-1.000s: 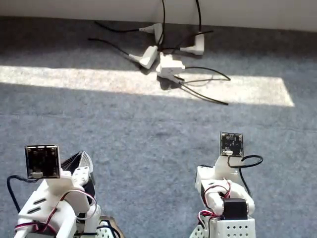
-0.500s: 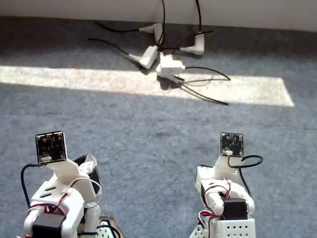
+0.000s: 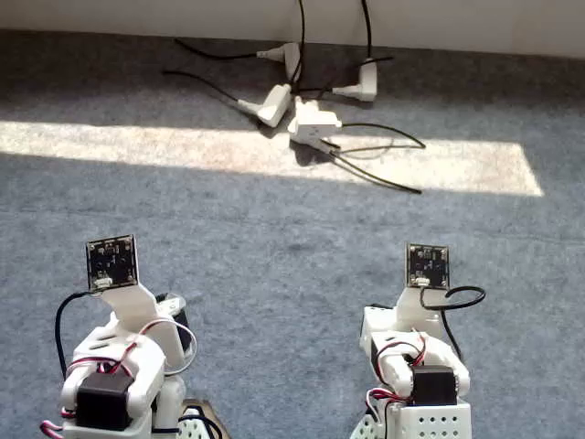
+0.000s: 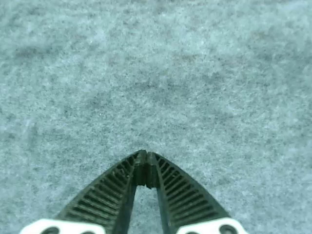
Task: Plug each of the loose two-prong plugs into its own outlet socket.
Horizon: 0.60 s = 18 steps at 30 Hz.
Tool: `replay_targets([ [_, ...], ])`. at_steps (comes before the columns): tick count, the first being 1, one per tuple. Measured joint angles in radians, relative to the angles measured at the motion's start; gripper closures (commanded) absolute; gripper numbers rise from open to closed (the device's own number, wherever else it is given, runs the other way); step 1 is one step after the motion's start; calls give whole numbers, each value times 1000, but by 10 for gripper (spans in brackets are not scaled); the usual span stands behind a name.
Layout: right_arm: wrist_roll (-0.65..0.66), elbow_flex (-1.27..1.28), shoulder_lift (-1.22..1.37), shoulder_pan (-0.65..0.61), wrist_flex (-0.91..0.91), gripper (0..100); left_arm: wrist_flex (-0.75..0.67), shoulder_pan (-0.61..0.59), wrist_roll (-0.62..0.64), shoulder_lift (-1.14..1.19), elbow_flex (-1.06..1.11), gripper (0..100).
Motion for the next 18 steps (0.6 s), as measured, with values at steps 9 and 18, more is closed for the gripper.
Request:
replay_targets([
  [9, 0, 0, 0, 0, 0, 991, -155, -12, 0, -2, 288, 993],
  [18, 0, 0, 0, 0, 0, 991, -186, 175, 0, -5, 367, 990],
])
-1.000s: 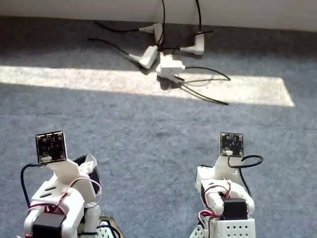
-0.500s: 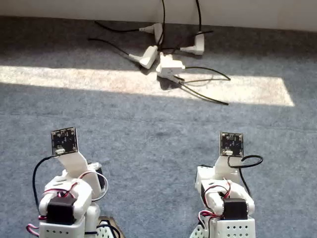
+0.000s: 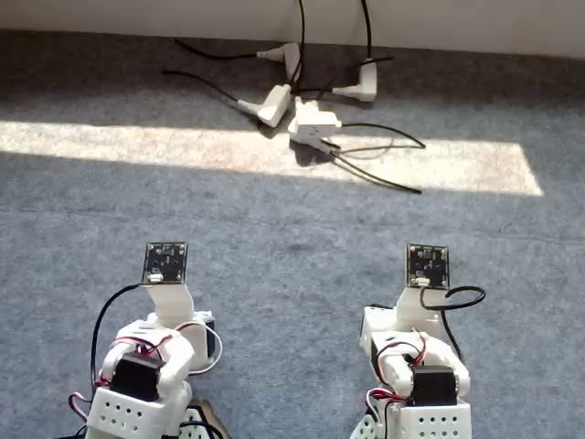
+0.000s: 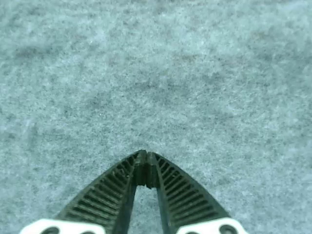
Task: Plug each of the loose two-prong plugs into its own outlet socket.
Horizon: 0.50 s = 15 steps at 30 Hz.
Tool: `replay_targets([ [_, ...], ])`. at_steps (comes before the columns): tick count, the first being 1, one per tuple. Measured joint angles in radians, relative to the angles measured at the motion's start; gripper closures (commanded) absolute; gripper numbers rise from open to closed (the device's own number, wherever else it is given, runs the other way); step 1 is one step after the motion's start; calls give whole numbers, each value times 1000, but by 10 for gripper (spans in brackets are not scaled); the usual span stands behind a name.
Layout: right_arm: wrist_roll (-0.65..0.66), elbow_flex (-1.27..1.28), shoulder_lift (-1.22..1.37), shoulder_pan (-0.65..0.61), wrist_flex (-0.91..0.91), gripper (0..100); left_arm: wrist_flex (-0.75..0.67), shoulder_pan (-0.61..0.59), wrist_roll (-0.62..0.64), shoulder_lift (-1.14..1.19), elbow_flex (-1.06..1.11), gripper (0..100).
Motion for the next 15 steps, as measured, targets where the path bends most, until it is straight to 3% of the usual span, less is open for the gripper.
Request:
replay_targets([
  [6, 0, 0, 0, 0, 0, 991, 0, -120, 0, 0, 0, 990],
  [15, 0, 0, 0, 0, 0, 991, -2, -121, 0, 0, 0, 993],
])
